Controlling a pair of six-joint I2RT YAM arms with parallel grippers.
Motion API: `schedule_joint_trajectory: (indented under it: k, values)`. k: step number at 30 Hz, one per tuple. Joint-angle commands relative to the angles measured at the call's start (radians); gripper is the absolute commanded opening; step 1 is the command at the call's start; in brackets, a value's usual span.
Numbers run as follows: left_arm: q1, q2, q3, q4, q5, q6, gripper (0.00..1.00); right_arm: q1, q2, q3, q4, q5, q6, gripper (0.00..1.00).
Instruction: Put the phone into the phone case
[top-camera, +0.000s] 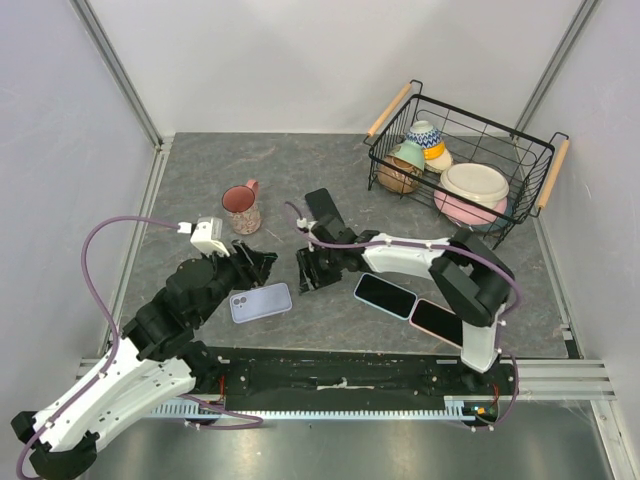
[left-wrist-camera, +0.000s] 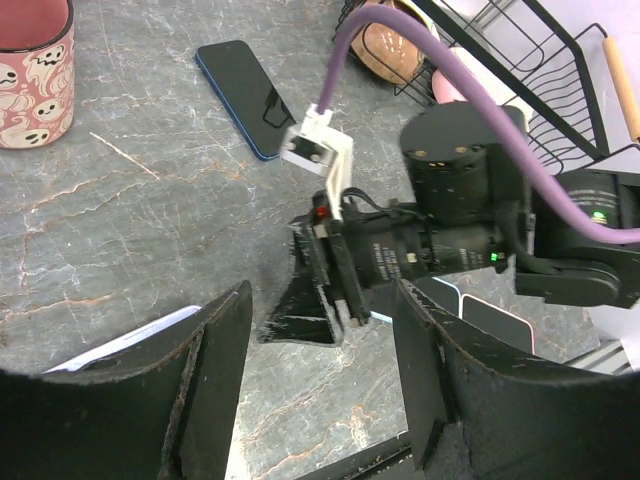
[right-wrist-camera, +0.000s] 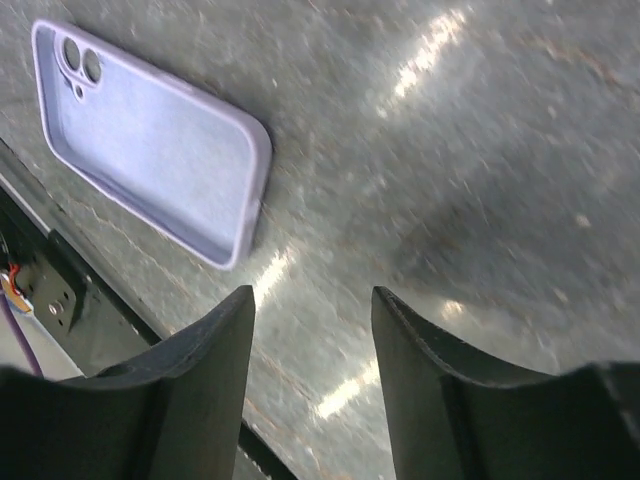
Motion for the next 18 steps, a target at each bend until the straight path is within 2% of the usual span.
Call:
schedule_joint_trajectory:
  k: [1,7,16,17,18]
  values:
    - [0.001,-0.015,0.026,0.004,0.010,-0.021,0.65,0.024,0.104,0.145,0.006,0.006,0.007,0.54]
    - [0.000,-0.029,0.020,-0.012,0.002,-0.025,0.65,0.060,0.201,0.239,-0.031,0.043,0.027,0.46]
    - [0.000,-0.040,0.018,-0.022,-0.010,-0.022,0.65,0.113,0.250,0.270,-0.065,0.090,0.033,0.33]
    - [0.000,-0.035,0.020,-0.024,-0.010,-0.022,0.65,0.118,0.253,0.273,-0.071,0.098,0.033,0.31]
    - [0.000,-0.037,0.020,-0.024,-0.010,-0.022,0.65,0.121,0.259,0.273,-0.076,0.110,0.035,0.23]
